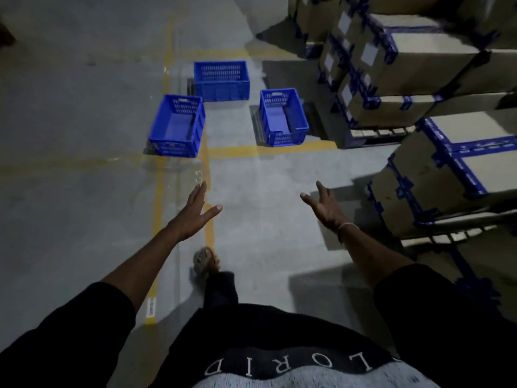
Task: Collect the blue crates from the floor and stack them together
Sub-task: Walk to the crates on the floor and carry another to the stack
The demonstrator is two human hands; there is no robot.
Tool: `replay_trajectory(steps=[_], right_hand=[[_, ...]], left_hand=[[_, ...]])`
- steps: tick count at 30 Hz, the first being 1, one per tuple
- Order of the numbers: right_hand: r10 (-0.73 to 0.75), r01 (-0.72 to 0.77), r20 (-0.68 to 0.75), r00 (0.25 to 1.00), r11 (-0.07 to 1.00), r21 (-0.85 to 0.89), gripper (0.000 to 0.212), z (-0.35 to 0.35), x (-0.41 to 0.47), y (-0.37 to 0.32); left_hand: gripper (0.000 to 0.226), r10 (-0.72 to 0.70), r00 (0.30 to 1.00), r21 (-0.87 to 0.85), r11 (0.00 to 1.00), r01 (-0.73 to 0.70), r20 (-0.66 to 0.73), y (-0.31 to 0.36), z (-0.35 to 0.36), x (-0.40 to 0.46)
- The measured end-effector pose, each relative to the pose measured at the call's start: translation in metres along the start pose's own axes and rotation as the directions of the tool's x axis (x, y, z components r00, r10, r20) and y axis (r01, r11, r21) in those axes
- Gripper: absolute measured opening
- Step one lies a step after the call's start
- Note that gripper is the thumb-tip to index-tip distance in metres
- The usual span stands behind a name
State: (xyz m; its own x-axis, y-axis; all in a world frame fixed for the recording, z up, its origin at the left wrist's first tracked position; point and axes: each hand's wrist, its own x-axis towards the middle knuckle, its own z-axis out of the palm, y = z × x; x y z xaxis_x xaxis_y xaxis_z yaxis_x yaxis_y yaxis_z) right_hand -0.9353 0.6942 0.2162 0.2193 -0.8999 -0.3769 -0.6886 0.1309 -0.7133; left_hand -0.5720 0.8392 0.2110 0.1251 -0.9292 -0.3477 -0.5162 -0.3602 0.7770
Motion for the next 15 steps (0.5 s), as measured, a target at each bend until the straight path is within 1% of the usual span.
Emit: replay_trajectory(steps=[5,8,11,14,15], right_hand=[[0.052,-0.051,-0.045,0.998,0.998,0.025,0.093,0.013,0.122,-0.044],[0.117,-0.111,-0.085,0.989,0.991,0.072,0.091,0.019,0.187,-0.079],[0.133,-0.118,-0.126,0.983,0.985,0.126,0.088,0.024,0.249,-0.119],[0.151,-0.122,-0.145,0.978,0.974,0.188,0.087,0.025,0.302,-0.151],[0.157,-0.127,-0.148,0.976,0.972,0.196,0.087,0.025,0.317,-0.159]], left_hand=[[0.099,-0.005,1.0,0.027,1.0,0.005,0.004,-0.011,-0.072,0.134],[0.097,-0.015,0.999,0.016,1.0,0.014,0.052,-0.007,-0.117,0.208],[0.098,0.051,0.993,0.094,0.994,-0.061,0.108,-0.006,-0.166,0.288],[0.103,0.054,0.988,0.162,0.984,-0.078,0.148,0.005,-0.204,0.362],[0.103,0.068,0.984,0.161,0.982,-0.095,0.163,0.012,-0.214,0.385]])
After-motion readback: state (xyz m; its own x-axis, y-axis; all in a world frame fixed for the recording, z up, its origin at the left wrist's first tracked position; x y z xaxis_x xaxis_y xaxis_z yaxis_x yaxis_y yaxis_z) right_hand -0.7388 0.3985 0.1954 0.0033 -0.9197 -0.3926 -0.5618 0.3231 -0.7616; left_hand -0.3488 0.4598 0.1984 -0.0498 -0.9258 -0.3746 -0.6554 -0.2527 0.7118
